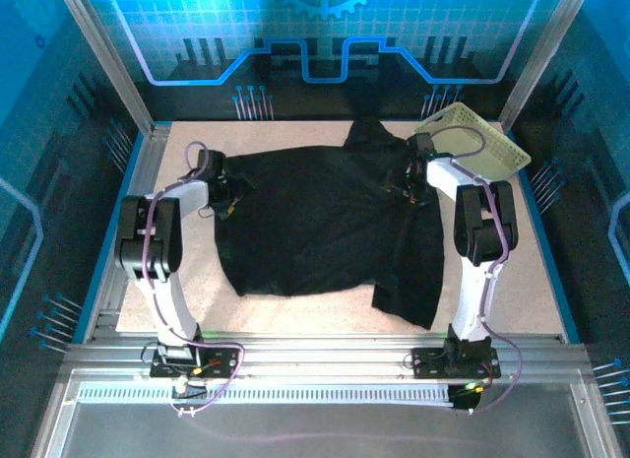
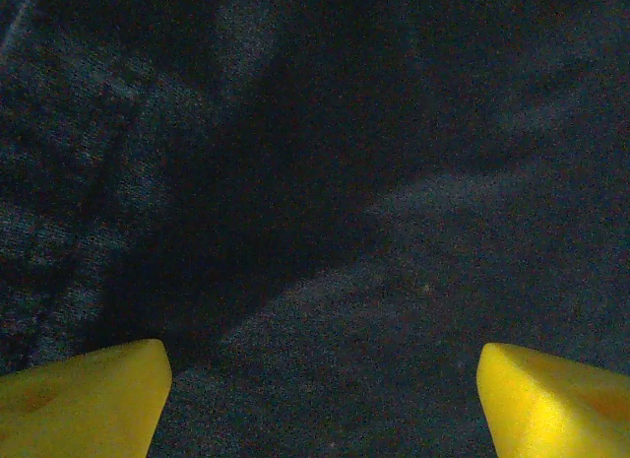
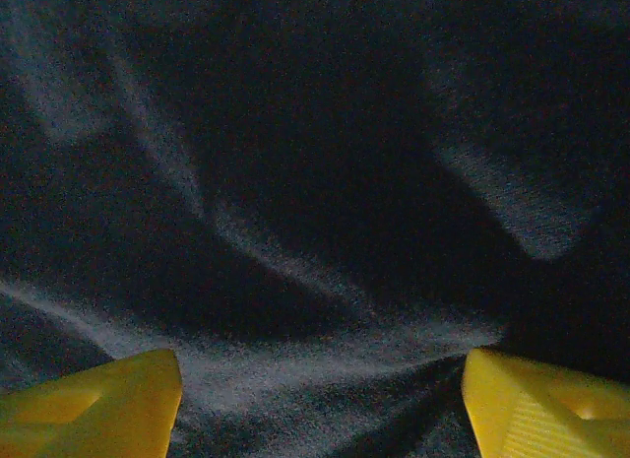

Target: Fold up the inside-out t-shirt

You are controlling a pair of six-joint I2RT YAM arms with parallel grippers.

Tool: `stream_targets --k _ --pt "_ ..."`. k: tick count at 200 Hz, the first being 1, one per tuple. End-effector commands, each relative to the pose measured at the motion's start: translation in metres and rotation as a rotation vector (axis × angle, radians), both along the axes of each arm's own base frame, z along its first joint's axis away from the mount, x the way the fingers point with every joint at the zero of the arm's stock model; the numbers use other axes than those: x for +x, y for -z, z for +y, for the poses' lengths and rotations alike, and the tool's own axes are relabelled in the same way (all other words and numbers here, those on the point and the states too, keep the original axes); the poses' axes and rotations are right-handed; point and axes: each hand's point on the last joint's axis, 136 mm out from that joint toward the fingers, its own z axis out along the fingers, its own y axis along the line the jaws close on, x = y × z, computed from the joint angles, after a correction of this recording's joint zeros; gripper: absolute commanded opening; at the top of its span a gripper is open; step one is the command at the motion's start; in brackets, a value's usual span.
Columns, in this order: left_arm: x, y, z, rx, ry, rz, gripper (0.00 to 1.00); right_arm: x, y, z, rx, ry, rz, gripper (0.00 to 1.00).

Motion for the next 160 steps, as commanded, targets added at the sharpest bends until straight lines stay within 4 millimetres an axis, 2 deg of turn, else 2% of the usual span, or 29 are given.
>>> stream_targets --k 1,23,41,63,85,100,113,116,119,135,160 --pt "0.016 0.010 -0.002 -0.031 0.005 0.018 0.84 0.021 0.005 -0.018 0.005 0.039 -0.004 0.77" --pt "0.035 -0.005 -0.001 -0.020 0.031 0.004 0.85 0.043 -0.017 -0.023 0.002 0.028 -0.052 0.77" --pt "0.034 -0.035 0.003 0.022 0.044 -0.026 0.87 0.046 -0.051 -0.024 -0.011 -0.002 -0.104 0.77" --pt "0.006 -0.080 0.009 0.108 0.038 -0.082 0.91 0.027 -0.096 -0.017 -0.036 -0.058 -0.170 0.78" --pt "-0.039 -0.114 0.008 0.182 0.036 -0.142 0.92 -0.012 -0.127 -0.002 -0.051 -0.119 -0.222 0.79" --pt "-0.077 -0.120 0.003 0.196 0.027 -0.165 0.92 -0.045 -0.137 0.008 -0.058 -0.145 -0.241 0.79" --pt "-0.108 -0.121 -0.003 0.192 0.012 -0.192 0.92 -0.075 -0.136 0.017 -0.060 -0.174 -0.244 0.79" --pt "-0.116 -0.114 -0.004 0.191 0.009 -0.181 0.92 -0.082 -0.135 0.019 -0.061 -0.178 -0.241 0.79" --pt "-0.123 -0.116 -0.006 0.188 0.008 -0.196 0.92 -0.088 -0.134 0.021 -0.063 -0.182 -0.241 0.80" --pt "-0.159 -0.100 -0.012 0.167 0.004 -0.176 0.91 -0.121 -0.125 0.028 -0.062 -0.210 -0.225 0.79" --pt "-0.204 -0.074 -0.016 0.176 0.030 -0.099 0.91 -0.162 -0.108 0.038 -0.047 -0.245 -0.188 0.80"
